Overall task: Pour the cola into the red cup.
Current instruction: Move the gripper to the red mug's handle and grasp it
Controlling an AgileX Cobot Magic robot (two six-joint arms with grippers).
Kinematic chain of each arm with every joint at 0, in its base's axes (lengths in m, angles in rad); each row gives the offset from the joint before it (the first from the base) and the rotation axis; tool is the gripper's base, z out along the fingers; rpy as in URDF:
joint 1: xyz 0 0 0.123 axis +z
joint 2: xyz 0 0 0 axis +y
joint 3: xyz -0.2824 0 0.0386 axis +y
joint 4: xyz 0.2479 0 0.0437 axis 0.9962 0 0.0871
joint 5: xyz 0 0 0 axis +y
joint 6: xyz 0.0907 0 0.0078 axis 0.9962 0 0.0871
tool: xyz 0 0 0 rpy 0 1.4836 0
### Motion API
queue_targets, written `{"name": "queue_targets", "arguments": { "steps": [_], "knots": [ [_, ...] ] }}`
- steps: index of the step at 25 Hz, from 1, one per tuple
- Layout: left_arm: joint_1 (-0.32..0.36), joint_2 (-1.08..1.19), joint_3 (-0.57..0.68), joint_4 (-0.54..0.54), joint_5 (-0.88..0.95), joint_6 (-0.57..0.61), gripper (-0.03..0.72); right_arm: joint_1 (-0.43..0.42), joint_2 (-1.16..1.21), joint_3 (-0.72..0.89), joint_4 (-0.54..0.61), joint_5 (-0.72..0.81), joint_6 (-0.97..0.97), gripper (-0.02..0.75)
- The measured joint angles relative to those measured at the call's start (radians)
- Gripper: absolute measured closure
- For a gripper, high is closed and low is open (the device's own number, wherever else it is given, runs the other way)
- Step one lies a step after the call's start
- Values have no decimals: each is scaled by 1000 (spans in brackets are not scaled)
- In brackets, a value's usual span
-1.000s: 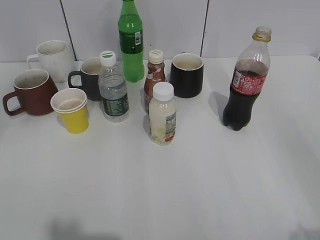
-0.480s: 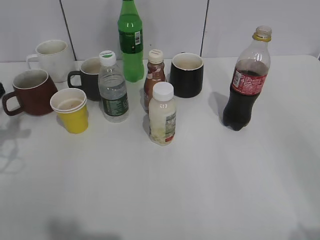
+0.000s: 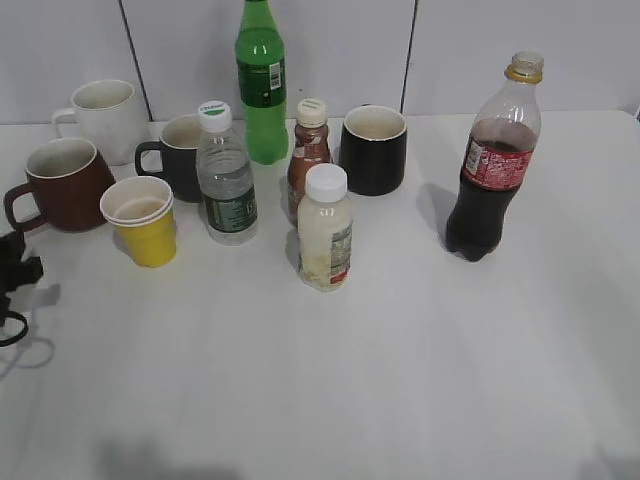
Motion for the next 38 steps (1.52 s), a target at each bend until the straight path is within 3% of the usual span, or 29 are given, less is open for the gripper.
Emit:
{"name": "queue_targets", "arguments": {
  "steps": [10, 16, 27, 30, 34, 38],
  "knots": [
    [3, 76, -123, -20, -4, 0, 296, 0, 0, 0, 0, 0, 1, 183],
    [53, 106, -176, -20, 7, 0, 296, 0, 0, 0, 0, 0, 1, 183],
    [83, 165, -313, 48, 63, 0, 302, 0, 0, 0, 0, 0, 1, 183],
    [83, 180, -350, 54, 80, 0, 382, 0, 0, 0, 0, 0, 1, 183],
    [85, 192, -362, 77, 90, 9, 606, 0, 0, 0, 0, 0, 1, 183],
    [97, 196, -362, 137, 80, 14, 634, 0, 0, 0, 0, 0, 1, 183]
  ]
}}
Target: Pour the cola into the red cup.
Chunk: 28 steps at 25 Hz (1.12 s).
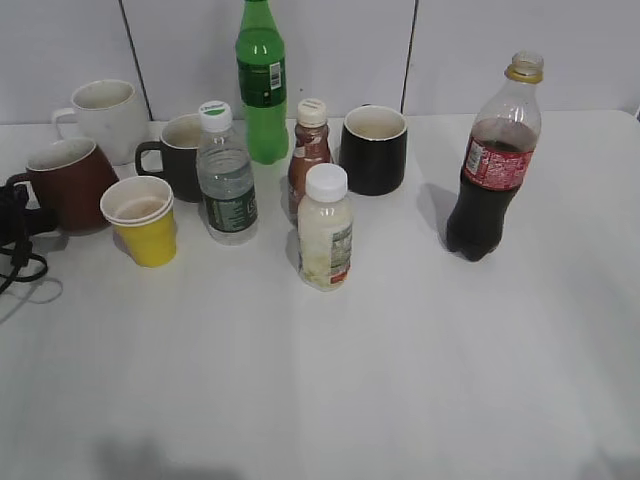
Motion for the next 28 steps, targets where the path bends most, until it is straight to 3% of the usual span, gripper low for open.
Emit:
{"name": "queue_targets", "arguments": {
  "steps": [6, 12, 22, 24, 28],
  "knots": [
    [17, -80, 26, 69, 14, 8, 634, 0, 0, 0, 1, 0, 0, 183],
    [18, -314, 79, 85, 54, 9, 634, 0, 7, 0, 1, -1, 0, 183],
    [18, -706, 101, 146, 317, 9, 635, 0, 98, -9, 12, -18, -6, 183],
    [18, -763, 102, 148, 388, 9, 635, 0, 161, -20, 33, -137, -22, 183],
    [18, -834, 103, 150, 489, 9, 635, 0, 334, -14, 116, -565, -81, 183]
  ]
}}
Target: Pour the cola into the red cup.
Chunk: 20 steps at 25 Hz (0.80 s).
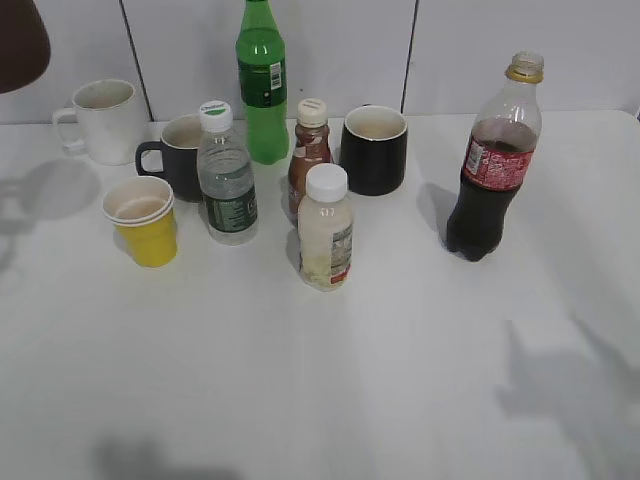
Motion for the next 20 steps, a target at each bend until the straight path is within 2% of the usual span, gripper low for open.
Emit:
{"name": "queue_targets", "arguments": {
  "steps": [4, 7, 14, 17, 20],
  "knots": [
    [-1, -54, 2, 0, 42, 0, 635, 0, 247, 41, 25, -411, -31, 183],
    [-20, -90, 2, -3, 90, 0, 635, 7, 439, 83, 32, -651, -36, 183],
    [-123, -133, 7, 5, 217, 0, 635, 77, 912, 192, -24, -1073, 35, 183],
    [-136, -162, 7, 5, 267, 0, 635, 81, 1086, 204, -90, -1246, 59, 179],
    [-137, -198, 7, 5, 304, 0, 635, 82, 1239, 204, -115, -1423, 72, 134]
  ]
}}
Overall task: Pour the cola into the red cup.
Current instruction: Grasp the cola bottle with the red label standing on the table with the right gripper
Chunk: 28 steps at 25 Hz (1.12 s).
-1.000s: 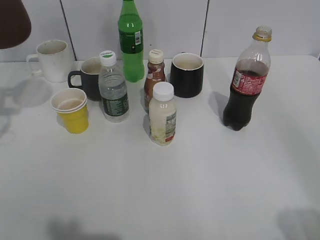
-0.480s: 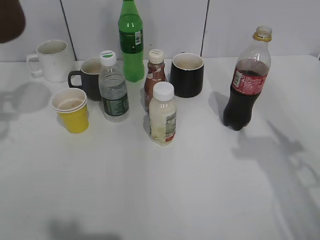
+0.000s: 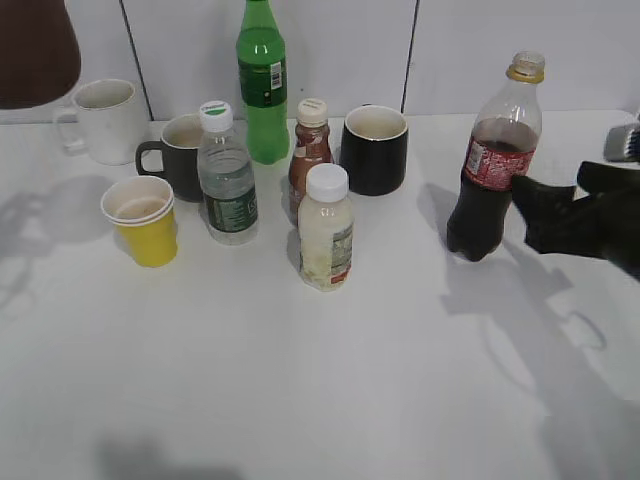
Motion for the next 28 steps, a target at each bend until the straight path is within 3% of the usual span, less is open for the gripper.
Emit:
{"name": "queue_targets", "arguments": {
  "steps": [7, 19, 22, 25, 28],
  "knots": [
    [-3, -40, 0, -1, 7, 0, 635, 0, 295, -33, -4, -230, 44, 77],
    [-105, -40, 0, 14, 14, 0, 635, 0, 539, -307, -39, -252, 86, 76],
    [-127, -40, 0, 40, 18, 0, 635, 2, 552, -378, -68, -233, 112, 112],
    [-152, -40, 0, 67, 28, 0, 635, 2, 555, -413, -65, -225, 106, 261],
    [-189, -40, 0, 93, 36, 0, 635, 2, 548, -404, -64, -227, 46, 265]
  ]
}}
